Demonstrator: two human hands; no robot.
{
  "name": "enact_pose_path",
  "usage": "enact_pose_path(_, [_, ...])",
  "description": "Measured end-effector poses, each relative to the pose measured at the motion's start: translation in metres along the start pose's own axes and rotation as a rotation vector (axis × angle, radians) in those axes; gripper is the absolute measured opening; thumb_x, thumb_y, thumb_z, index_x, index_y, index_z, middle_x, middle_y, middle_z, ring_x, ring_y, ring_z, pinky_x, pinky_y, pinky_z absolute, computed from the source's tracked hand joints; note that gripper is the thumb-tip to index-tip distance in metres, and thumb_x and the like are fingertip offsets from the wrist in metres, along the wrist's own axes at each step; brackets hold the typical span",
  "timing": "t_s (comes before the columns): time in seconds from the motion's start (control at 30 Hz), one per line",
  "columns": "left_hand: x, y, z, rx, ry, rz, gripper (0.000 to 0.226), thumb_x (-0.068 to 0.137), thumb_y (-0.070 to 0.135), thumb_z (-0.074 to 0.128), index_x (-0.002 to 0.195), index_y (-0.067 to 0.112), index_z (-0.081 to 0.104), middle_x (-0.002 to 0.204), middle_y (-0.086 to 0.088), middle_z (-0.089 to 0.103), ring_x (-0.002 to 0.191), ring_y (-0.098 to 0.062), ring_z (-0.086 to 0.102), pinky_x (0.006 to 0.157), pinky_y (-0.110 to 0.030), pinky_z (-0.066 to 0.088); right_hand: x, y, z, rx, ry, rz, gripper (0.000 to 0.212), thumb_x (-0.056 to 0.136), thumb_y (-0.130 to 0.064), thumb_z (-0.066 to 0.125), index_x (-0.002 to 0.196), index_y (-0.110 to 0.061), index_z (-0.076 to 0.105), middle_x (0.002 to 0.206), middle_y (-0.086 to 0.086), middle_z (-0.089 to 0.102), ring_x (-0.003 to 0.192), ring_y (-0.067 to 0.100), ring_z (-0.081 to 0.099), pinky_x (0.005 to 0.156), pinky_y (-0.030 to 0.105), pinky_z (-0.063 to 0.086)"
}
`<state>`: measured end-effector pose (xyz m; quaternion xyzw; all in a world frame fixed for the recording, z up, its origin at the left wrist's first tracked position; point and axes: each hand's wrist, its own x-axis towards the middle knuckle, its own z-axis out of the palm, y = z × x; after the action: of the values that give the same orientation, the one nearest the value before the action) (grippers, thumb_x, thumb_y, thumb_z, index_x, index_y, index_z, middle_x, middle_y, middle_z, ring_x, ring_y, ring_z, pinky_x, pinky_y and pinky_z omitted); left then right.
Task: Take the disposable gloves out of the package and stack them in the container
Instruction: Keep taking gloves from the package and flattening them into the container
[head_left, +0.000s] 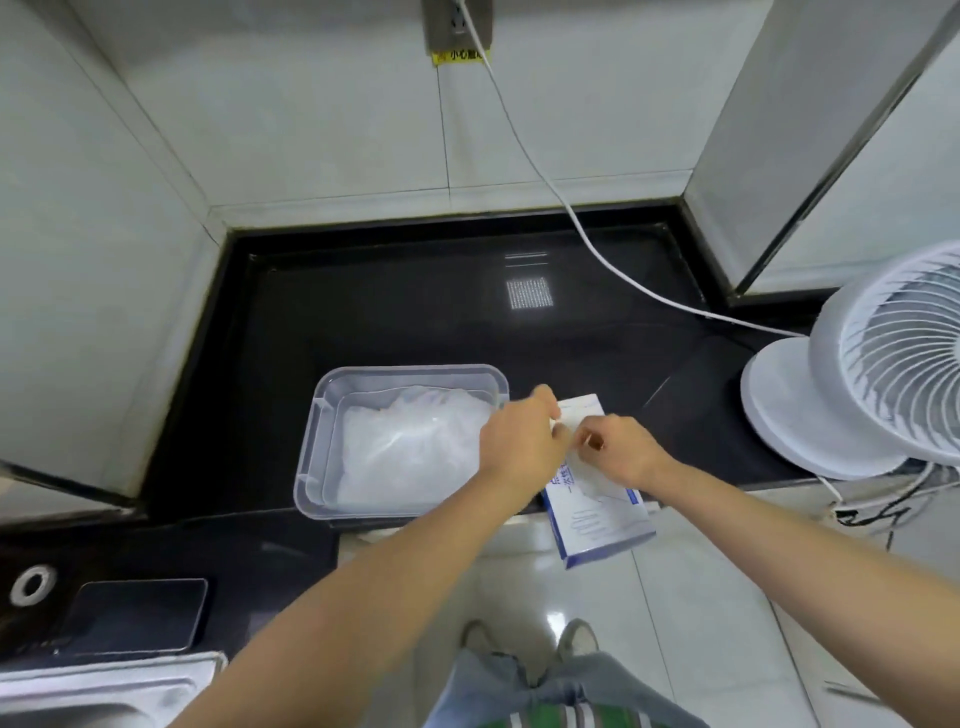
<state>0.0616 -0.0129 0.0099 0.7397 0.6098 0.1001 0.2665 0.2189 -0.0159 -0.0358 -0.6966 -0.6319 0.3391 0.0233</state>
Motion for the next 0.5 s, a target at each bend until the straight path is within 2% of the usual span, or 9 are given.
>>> enact_pose_path(0.1, [-0.008,0.015,0.028,0.004,-0.165,-0.051,0.032,0.095,0.030,0.053,0.123,0.017,0.046,0.109,-0.008,0.065,0.099,-0.029,0.061,0.075,-0.036,0.049,-0.012,0.013,0.014,-0.121,-0.051,0.028,0.031,0.092,-0.021,0.054,0.123,-0.020,0.062,0.100,0.002,0.066,0.091,0.024,0.062,0.084,0.037,0.053])
enact_pose_path(0.2, [-0.013,0.011,0.051,0.006,-0.297,-0.145,0.049,0.093,0.028,0.054,0.138,0.020,0.035,0.120,-0.009,0.062,0.109,-0.032,0.059,0.083,-0.038,0.048,-0.018,0.018,0.026,-0.181,-0.001,-0.010,0.038,0.092,-0.022,0.055,0.129,-0.026,0.060,0.120,0.002,0.062,0.106,0.027,0.062,0.090,0.037,0.052])
enact_pose_path(0.3, [-0.017,0.002,0.067,0.051,-0.386,-0.208,0.076,0.089,0.032,0.060,0.151,0.030,0.017,0.126,-0.007,0.060,0.114,-0.030,0.057,0.090,-0.038,0.049,-0.019,0.020,0.035,-0.208,0.061,-0.013,0.026,0.084,-0.023,0.060,0.107,-0.032,0.068,0.112,-0.003,0.063,0.096,0.023,0.065,0.079,0.027,0.051])
enact_pose_path(0.4, [-0.018,-0.002,0.078,0.093,-0.392,-0.241,0.092,0.084,0.034,0.069,0.153,0.034,0.009,0.125,-0.005,0.060,0.115,-0.028,0.056,0.091,-0.038,0.050,-0.018,0.019,0.038,-0.152,0.088,-0.021,0.012,0.082,-0.020,0.062,0.085,-0.027,0.071,0.101,-0.004,0.061,0.089,0.022,0.066,0.075,0.026,0.051])
enact_pose_path(0.5, [-0.019,-0.003,0.085,0.117,-0.363,-0.248,0.098,0.082,0.037,0.073,0.154,0.036,0.005,0.127,-0.008,0.053,0.117,-0.026,0.053,0.090,-0.037,0.048,-0.013,0.026,0.037,0.068,0.100,-0.041,0.023,0.085,-0.013,0.061,0.069,-0.028,0.064,0.099,0.000,0.061,0.084,0.020,0.063,0.080,0.032,0.053])
